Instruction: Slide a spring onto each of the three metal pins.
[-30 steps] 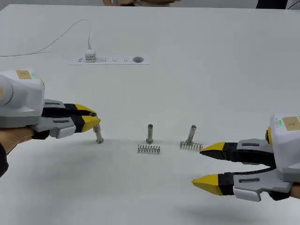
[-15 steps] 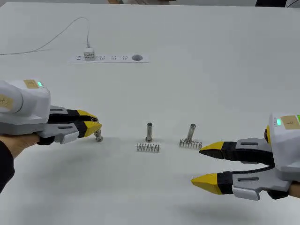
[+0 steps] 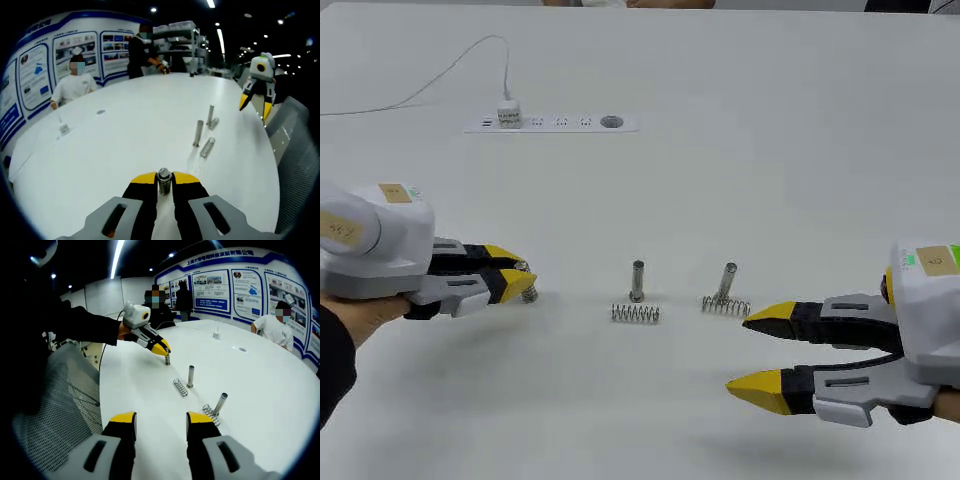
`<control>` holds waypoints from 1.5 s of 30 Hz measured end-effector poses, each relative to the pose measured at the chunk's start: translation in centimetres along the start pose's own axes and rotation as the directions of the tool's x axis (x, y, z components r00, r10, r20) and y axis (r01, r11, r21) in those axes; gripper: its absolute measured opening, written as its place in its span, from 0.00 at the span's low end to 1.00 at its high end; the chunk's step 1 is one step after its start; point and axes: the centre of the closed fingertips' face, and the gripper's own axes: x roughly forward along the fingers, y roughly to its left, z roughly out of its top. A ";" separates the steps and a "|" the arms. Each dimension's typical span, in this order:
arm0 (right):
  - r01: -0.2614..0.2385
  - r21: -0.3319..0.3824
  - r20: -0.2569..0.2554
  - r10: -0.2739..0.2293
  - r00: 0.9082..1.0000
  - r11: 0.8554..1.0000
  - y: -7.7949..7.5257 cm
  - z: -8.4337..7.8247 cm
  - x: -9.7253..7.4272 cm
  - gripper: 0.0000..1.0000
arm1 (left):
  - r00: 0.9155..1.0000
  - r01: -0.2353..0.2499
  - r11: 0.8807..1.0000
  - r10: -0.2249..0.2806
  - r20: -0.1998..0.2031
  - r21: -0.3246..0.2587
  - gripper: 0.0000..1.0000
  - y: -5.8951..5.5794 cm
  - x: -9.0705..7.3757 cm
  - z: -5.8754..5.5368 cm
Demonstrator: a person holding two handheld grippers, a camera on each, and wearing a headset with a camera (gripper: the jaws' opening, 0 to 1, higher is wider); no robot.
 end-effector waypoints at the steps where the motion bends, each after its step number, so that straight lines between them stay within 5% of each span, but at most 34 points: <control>1: 0.001 0.000 0.000 -0.001 1.000 1.000 0.0 0.0 0.0 0.41 | 1.000 0.001 1.000 -0.001 0.000 -0.001 0.11 0.0 0.0 0.0; 12: 0.001 0.001 -0.003 -0.001 1.000 1.000 -0.1 -0.1 0.0 0.41 | 1.000 -0.006 1.000 0.006 0.004 -0.010 0.23 0.1 -0.3 0.2; 28: -0.010 -0.006 -0.014 0.010 1.000 1.000 -0.1 -0.1 0.5 0.40 | 0.998 -0.032 0.999 0.032 0.052 -0.007 0.27 0.2 -3.0 1.9; 36: -0.016 -0.009 -0.020 0.016 1.000 1.000 -0.3 -0.1 0.9 0.39 | 0.996 -0.006 1.000 0.005 0.087 0.010 0.25 -1.6 -3.4 3.3; 45: -0.024 -0.019 -0.036 0.024 0.999 1.000 -0.8 -0.3 1.6 0.38 | 0.992 0.061 0.997 -0.066 0.111 0.047 0.24 -4.9 -3.0 4.6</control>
